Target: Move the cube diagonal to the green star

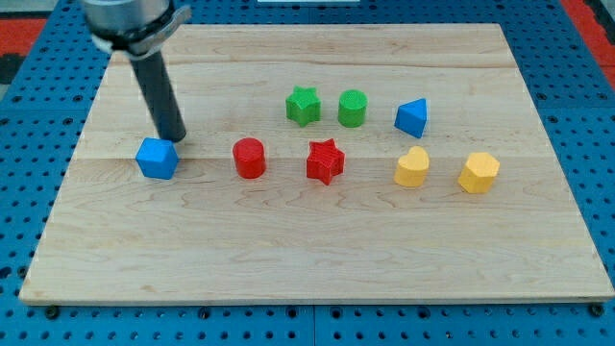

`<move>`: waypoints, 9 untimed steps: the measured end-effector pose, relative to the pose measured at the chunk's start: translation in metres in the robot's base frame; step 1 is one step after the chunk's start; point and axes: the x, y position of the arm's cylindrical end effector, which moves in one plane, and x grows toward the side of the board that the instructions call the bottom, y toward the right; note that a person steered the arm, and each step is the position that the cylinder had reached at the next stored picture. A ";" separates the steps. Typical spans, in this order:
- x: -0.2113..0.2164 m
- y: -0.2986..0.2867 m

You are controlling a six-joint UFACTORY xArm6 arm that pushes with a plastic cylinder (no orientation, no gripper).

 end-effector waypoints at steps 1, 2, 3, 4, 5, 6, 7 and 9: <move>0.046 0.000; 0.089 -0.007; 0.107 -0.048; 0.147 -0.047; 0.139 -0.099; 0.099 -0.090; 0.094 -0.040; 0.013 0.050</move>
